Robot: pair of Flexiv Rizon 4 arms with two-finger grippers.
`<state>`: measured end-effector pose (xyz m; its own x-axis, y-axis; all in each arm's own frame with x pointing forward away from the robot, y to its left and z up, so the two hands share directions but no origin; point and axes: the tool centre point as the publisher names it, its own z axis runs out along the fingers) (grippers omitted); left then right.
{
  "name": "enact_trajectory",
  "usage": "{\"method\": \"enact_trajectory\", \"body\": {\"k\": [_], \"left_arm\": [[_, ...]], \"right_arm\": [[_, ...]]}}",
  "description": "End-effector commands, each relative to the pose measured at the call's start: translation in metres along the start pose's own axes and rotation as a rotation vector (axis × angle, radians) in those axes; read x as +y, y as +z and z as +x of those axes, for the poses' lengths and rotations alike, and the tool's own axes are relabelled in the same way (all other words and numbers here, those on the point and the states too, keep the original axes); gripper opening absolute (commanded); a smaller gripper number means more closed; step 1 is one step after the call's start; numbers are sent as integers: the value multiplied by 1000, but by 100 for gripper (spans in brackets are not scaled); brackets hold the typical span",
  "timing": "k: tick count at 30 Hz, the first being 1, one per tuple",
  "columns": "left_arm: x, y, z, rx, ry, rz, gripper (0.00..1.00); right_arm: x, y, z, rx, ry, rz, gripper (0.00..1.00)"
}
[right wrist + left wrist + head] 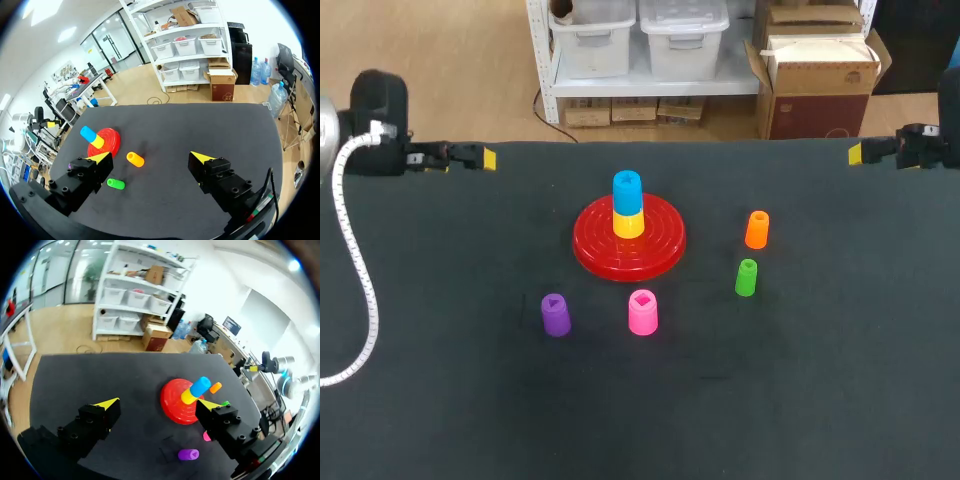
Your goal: Pick up and stack the cylinders on the red base in this order: pink,purple,orange,green
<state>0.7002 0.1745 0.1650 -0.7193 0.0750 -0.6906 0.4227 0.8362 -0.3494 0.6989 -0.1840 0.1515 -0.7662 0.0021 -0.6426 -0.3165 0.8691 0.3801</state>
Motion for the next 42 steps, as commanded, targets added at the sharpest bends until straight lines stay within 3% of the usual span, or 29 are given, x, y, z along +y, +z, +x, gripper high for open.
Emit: {"method": "enact_trajectory", "body": {"k": [1,3,4,8,10,13,19,24,29,35,42], "left_arm": [[0,-28,11,-14,393,499,100],[-3,-40,17,31,506,619,100],[-1,-46,23,65,612,686,100],[5,-59,36,167,887,779,100],[5,-64,38,197,973,822,100],[6,-78,43,257,1158,936,100],[10,-80,50,308,1367,955,100],[17,-78,74,396,1557,939,100],[27,-70,85,410,1541,893,100],[27,-61,76,350,1499,826,100],[23,-64,67,297,1414,820,100]], "right_arm": [[-1,0,0,0,-2,-4,100],[-1,0,0,0,-2,-4,100],[-1,0,0,0,-2,-4,100],[-1,0,0,0,-2,-4,100],[-1,0,0,0,-2,-4,100],[-1,0,0,0,-2,-4,100],[-1,0,0,0,-2,-4,100],[-1,0,0,0,-2,-4,100],[-1,0,0,0,-2,-4,100],[-1,0,0,0,-2,-4,100],[-1,0,0,0,-2,-4,100]]}}
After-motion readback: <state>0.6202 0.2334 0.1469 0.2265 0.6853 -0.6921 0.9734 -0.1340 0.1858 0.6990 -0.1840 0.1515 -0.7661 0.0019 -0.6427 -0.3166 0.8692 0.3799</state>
